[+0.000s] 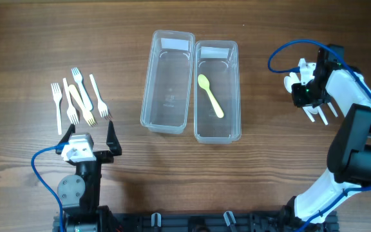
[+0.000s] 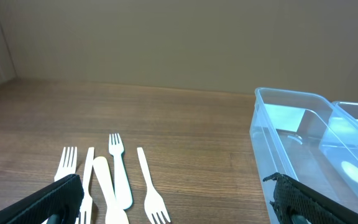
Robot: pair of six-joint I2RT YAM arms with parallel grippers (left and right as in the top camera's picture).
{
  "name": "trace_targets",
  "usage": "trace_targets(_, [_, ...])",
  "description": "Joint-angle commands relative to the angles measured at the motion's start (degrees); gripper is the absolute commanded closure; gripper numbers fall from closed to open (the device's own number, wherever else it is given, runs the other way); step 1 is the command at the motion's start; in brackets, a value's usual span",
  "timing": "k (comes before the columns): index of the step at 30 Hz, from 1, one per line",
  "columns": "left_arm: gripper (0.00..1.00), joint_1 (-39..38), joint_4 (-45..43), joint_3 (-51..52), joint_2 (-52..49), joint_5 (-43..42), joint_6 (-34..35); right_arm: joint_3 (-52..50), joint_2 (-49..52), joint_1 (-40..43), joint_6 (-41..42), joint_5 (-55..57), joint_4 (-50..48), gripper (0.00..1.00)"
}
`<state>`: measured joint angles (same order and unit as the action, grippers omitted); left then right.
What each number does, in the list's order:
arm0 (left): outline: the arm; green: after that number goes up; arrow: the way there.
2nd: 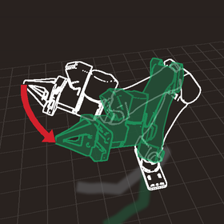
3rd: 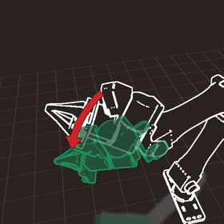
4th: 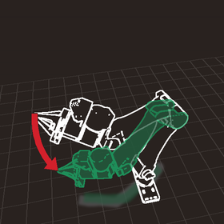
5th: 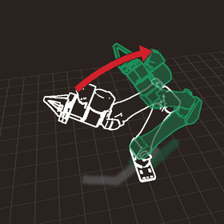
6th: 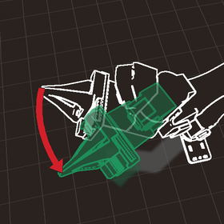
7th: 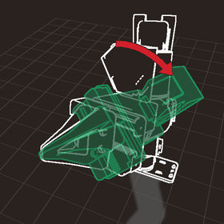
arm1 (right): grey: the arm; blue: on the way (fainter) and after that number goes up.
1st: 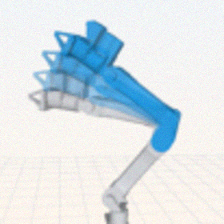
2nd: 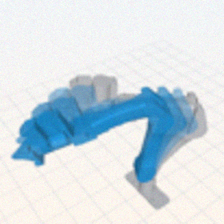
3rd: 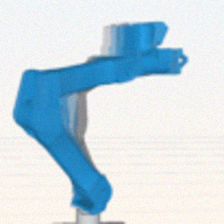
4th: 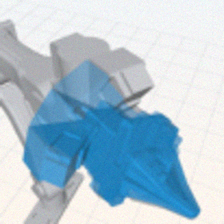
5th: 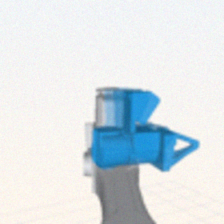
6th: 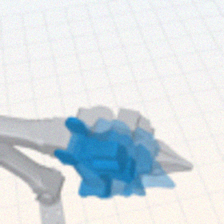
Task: Pack container
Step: 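Move right gripper back to spoons and grasp a white spoon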
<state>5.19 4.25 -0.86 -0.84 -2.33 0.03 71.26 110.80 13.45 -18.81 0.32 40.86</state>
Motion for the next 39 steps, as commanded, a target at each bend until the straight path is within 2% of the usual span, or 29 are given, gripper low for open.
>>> trace_targets(1, [0.0, -0.3, -0.2, 0.5, 0.3, -0.9, -1.1, -0.5, 1.0, 0.3, -0.6, 0.5, -1.0, 0.75])
trace_targets(22, [0.0, -0.3, -0.2, 0.5, 0.3, -0.9, -1.1, -0.5, 5.1, 0.3, -0.7, -0.4, -2.1, 0.82])
trace_targets(26, [0.0, -0.3, -0.2, 0.5, 0.3, -0.9, -1.1, -0.4, 5.1, 0.2, -0.1, -0.7, -2.5, 0.96])
trace_targets(30, [0.0, -0.3, -0.2, 0.5, 0.3, -0.9, -1.1, 0.7, 5.0, -0.2, 1.2, -3.3, -2.2, 0.96])
trace_targets(39, [0.0, -0.3, -0.2, 0.5, 0.3, -0.9, -1.1, 8.8, 2.9, -4.6, 2.9, -9.6, 5.5, 0.96])
